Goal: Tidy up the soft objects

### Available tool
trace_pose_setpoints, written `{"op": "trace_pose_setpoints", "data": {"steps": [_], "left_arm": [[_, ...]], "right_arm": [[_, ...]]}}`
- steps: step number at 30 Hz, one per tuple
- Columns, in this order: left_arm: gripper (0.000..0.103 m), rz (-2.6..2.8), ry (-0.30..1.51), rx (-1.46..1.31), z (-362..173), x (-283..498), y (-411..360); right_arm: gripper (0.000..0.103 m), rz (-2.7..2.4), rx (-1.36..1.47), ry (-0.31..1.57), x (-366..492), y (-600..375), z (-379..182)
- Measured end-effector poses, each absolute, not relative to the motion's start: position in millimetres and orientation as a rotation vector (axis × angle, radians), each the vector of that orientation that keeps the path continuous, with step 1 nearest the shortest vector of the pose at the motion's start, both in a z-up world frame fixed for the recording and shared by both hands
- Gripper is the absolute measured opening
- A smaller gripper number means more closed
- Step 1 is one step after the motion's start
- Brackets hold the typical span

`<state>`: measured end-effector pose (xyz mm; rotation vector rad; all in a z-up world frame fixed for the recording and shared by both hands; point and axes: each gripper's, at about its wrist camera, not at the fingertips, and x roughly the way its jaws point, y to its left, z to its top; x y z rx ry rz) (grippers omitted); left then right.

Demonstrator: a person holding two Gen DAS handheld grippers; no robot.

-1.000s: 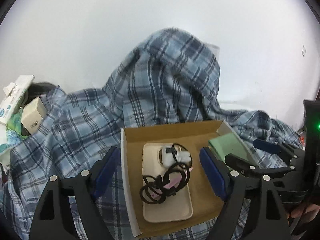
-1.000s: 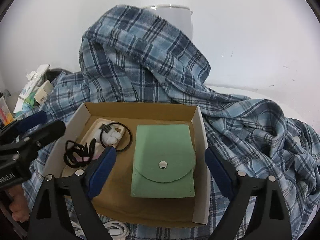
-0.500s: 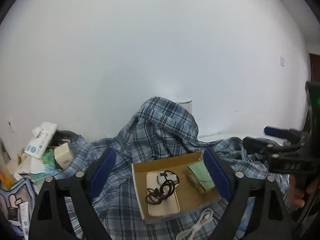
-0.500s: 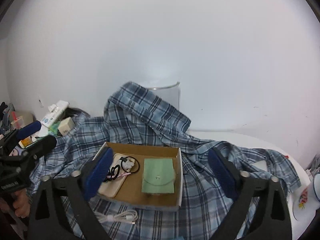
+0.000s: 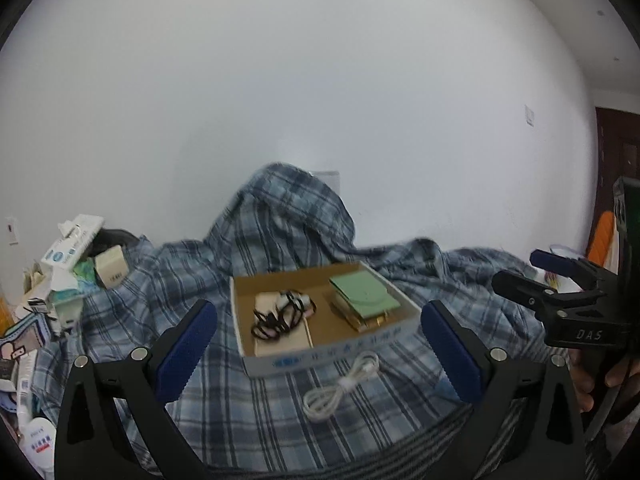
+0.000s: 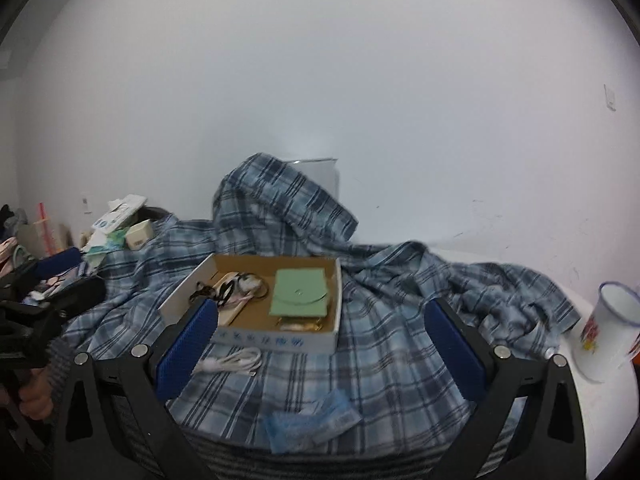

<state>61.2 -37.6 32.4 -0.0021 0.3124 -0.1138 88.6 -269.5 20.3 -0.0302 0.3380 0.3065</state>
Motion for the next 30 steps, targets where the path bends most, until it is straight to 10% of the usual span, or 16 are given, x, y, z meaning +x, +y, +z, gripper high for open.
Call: {"op": "trace_pose_setpoints", "data": {"steps": [30], "left_arm": [[0.103, -0.14, 0.395, -0.077, -0.1, 71.9, -25.8]], "right_arm": [[0.103, 0.275, -0.045, 0.415, 96.5, -271.9, -14.3]]}}
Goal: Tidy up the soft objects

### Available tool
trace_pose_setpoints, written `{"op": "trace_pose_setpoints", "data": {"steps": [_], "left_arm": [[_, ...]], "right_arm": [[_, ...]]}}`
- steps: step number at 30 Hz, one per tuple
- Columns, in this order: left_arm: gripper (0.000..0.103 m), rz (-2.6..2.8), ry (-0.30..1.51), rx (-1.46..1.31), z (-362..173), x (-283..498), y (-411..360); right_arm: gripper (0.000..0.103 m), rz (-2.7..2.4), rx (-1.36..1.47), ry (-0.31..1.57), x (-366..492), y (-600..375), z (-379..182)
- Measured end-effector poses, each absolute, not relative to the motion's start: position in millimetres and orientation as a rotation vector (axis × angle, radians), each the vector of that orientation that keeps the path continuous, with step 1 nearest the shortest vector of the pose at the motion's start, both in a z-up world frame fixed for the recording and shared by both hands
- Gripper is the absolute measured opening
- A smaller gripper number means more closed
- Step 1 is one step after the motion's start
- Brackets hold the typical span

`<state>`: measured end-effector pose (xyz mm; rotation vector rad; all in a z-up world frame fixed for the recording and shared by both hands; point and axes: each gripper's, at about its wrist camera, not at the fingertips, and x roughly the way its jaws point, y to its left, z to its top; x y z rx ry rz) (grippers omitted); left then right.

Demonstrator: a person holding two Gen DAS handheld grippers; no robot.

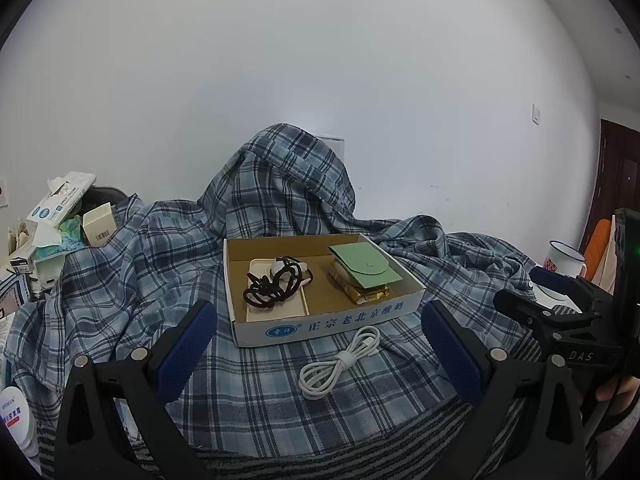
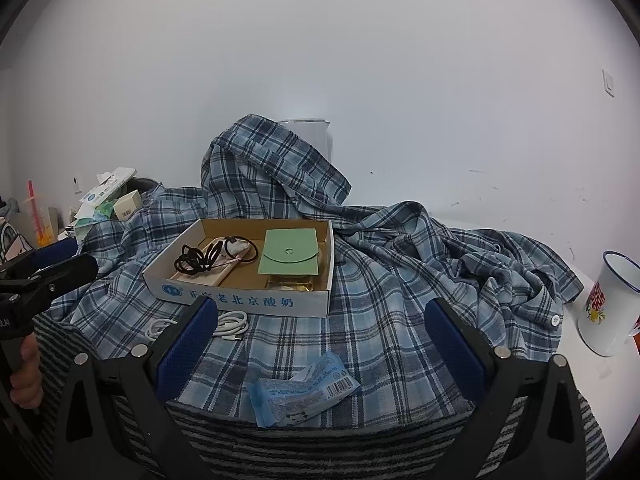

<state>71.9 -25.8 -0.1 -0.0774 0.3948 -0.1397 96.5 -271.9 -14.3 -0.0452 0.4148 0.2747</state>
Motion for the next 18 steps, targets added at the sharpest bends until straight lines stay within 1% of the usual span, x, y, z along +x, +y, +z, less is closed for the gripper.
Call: {"op": "trace_pose_setpoints", "data": {"steps": [18], "left_arm": [[0.103, -0.141, 0.396, -0.075, -0.4, 72.0, -25.1]], "right_arm": [[0.103, 0.273, -0.052, 0.418, 98.1, -272.3, -15.7]]}}
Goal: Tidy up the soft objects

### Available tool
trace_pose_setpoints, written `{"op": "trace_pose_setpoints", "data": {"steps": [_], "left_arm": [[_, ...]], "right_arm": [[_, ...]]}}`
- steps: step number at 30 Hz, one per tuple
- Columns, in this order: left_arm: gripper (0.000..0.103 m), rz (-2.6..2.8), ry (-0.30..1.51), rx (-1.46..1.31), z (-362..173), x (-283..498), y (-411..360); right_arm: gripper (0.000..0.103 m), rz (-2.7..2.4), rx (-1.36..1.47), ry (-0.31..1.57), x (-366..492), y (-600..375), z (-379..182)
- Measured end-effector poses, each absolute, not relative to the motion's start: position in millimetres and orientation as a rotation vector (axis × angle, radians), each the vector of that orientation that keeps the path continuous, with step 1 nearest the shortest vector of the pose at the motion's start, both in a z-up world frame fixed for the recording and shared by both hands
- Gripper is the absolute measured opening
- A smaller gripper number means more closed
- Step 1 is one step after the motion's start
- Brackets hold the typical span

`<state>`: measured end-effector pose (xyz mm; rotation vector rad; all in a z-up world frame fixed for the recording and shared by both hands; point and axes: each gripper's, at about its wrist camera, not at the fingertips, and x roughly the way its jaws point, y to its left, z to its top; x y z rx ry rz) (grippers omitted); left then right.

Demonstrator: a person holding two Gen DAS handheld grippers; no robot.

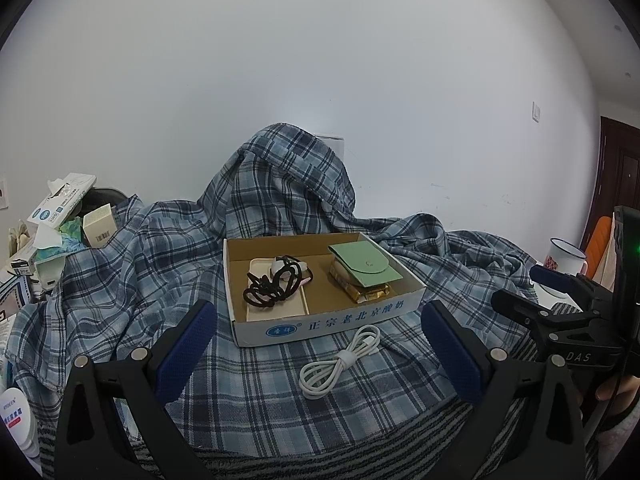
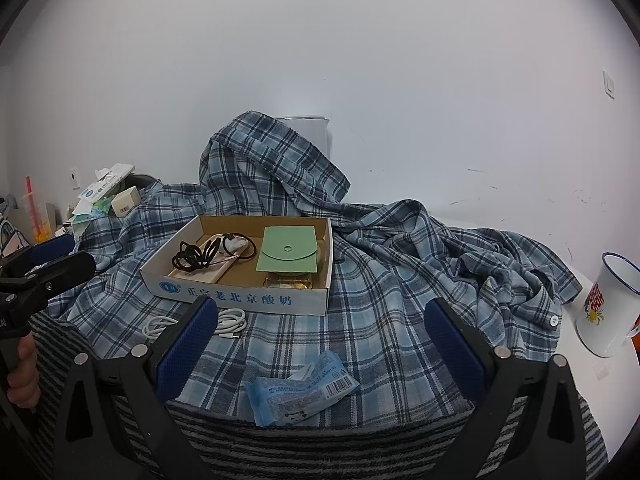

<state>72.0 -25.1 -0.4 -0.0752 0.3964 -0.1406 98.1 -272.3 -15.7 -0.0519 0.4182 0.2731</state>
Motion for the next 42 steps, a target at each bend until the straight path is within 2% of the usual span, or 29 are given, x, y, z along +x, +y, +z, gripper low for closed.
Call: {"op": "trace_pose_setpoints", "data": {"steps": [11, 19, 27, 33, 39, 42], "left_arm": [[0.103, -0.144, 0.404, -0.065, -1.5, 71.5, -25.2], [0.103, -0.142, 0.426, -0.06, -4.2, 76.3, -26.5], [0.103, -0.143, 0.419, -0.035, -3.1, 74.5, -30.0], [0.103, -0.141, 0.42, -0.041, -3.2, 74.2, -28.7], [0.103, -0.141, 0.415, -0.038, -3.0, 74.0, -29.0], [0.103, -0.139, 0.412, -0.04, -2.8, 73.4, -28.8]], "right_arm": [[0.103, 0.212, -0.064, 0.499, 111.0, -272.0, -21.1], [0.103, 0.247, -0.084, 0.799, 129.5, -266.4, -49.3], [0.102, 0.248, -0.089, 0.914, 143.7, -256.9, -66.8], [0.087, 0.281, -0.105, 0.964, 151.4, -247.1, -76.3], [0.073, 0.279, -0.119, 0.914, 145.5, -245.6, -74.0], [0.072, 0.291, -0.118, 0.832, 134.6, -247.2, -65.4]]}}
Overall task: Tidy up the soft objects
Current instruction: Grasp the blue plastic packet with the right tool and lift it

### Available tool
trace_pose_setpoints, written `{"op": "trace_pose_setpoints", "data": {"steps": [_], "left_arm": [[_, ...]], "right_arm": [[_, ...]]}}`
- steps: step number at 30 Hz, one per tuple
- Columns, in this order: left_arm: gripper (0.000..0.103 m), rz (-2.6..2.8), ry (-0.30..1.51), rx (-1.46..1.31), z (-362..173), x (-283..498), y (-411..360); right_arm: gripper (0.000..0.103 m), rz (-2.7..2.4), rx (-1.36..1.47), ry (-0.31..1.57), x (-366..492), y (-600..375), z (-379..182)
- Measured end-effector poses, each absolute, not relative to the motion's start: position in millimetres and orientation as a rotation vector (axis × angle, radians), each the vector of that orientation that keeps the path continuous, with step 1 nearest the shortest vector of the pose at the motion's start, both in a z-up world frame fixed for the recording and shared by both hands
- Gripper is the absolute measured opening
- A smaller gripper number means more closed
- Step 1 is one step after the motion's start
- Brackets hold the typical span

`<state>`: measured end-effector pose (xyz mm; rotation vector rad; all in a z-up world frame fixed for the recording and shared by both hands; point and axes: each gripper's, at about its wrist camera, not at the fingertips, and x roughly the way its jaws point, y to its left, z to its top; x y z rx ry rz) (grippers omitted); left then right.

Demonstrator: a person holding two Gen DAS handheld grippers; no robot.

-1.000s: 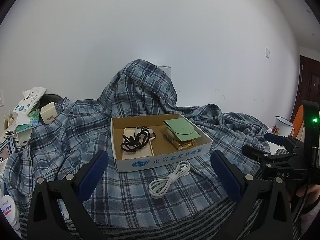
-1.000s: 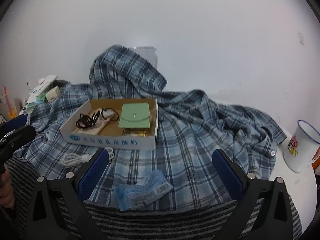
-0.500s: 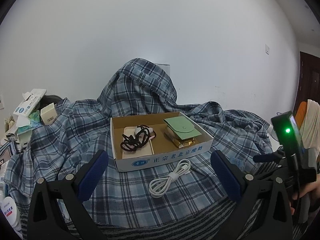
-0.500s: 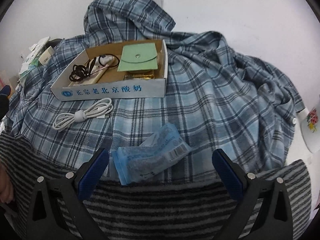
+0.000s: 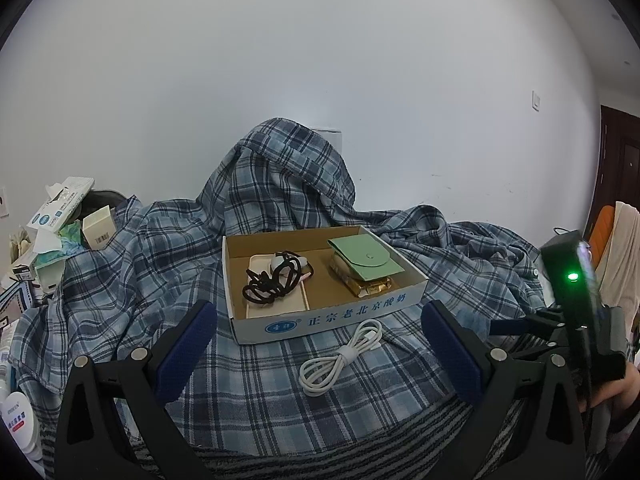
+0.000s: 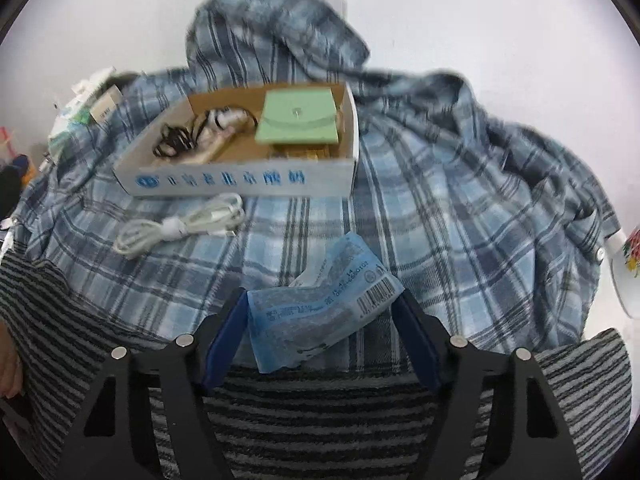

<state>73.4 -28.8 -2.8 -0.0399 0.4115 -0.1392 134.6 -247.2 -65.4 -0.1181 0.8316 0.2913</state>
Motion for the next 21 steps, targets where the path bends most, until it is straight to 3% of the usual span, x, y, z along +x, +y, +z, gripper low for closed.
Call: {"op": "trace_pose_setpoints", "data": {"steps": [8, 21], "left_arm": [[0.103, -0.139, 0.411, -0.039, -3.4, 73.8, -28.5], [0.101, -0.178, 0.489, -0.047, -9.6, 87.8, -30.4]], "right_arm": [[0.072, 0.341, -0.152, 0.603, 98.8, -241.6, -41.1], [0.072, 0.324, -0.144, 0.629, 109.9, -238.0, -39.1]]}}
